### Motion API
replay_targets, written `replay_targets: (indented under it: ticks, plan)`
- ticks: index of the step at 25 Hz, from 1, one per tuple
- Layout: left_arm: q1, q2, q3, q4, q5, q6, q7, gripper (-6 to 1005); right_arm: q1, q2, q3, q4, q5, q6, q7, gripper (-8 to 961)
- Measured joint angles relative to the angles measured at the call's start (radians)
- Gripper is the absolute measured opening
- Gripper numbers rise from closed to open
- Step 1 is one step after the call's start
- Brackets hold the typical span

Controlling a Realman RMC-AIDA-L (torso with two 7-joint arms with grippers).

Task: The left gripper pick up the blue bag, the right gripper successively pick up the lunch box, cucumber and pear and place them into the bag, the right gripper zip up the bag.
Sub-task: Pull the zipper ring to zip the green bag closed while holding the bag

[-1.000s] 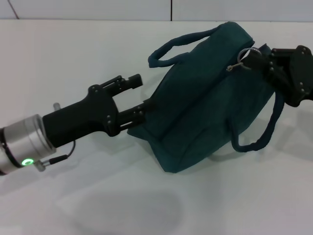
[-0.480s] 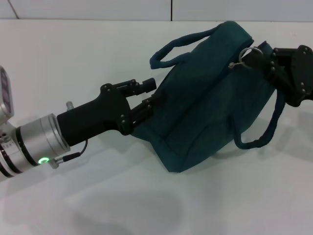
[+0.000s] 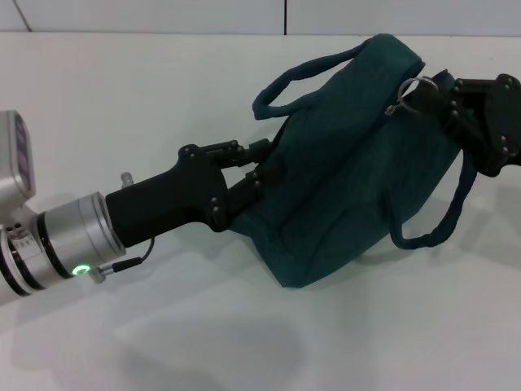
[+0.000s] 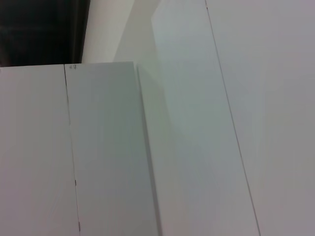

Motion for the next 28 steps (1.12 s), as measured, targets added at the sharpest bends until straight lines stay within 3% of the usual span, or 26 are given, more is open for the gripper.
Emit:
replay_targets:
  ticks: [7, 9, 15, 25, 28]
  plan:
    - [-0.001, 0.001, 0.018, 0.000, -0.016, 0.008, 0.001, 335, -0.001, 0.000, 0.000, 0.000, 0.000, 0.000, 0.000, 6]
    - [-0.001, 0.002, 0.019, 0.000, -0.018, 0.014, -0.024, 152, -0.002, 0.000, 0.000, 0.000, 0.000, 0.000, 0.000, 6]
    - [-0.014, 0.003, 0.026, 0.000, -0.014, 0.017, -0.057, 303, -0.003, 0.000, 0.000, 0.008, 0.000, -0.004, 0.000, 6]
    - [-0.035, 0.001, 0.047, -0.004, -0.014, 0.004, -0.099, 711, -0.005, 0.001, 0.000, 0.009, 0.000, -0.010, 0.000, 6]
    - [-0.035, -0.002, 0.044, -0.016, -0.032, -0.016, -0.092, 702, -0.007, 0.002, 0.000, 0.010, 0.000, -0.010, 0.000, 6]
